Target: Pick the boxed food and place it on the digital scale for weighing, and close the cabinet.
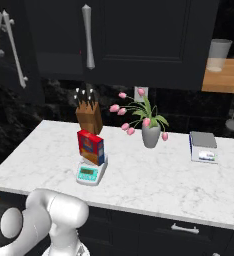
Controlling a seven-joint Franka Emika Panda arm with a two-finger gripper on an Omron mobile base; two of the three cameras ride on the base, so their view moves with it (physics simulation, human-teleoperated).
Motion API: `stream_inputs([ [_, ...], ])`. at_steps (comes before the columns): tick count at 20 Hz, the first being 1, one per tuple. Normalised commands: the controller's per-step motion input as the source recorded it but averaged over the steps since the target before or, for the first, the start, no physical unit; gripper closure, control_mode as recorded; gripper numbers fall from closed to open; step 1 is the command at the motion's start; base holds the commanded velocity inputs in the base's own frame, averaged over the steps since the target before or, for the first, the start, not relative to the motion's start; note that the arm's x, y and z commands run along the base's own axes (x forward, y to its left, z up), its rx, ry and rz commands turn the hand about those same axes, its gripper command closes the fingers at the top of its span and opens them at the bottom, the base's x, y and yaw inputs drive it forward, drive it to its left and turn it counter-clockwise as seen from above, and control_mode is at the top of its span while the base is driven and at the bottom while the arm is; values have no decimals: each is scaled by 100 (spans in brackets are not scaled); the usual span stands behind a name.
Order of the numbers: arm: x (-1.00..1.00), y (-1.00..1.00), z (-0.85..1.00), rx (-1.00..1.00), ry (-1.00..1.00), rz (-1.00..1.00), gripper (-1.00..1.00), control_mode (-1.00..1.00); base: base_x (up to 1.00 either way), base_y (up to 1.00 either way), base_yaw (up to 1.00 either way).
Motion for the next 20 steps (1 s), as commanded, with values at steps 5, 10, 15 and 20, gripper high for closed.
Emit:
stream_inputs([
  [5,100,-67,-4,15,15,17,-100,-100,0,0,0],
  [10,98,-48,-43,4,3,17,-100,-100,0,0,0],
  [15,99,-14,-66,0,0,16,-100,-100,0,0,0],
  [20,100,0,-45,1,9,5,-100,-100,0,0,0],
])
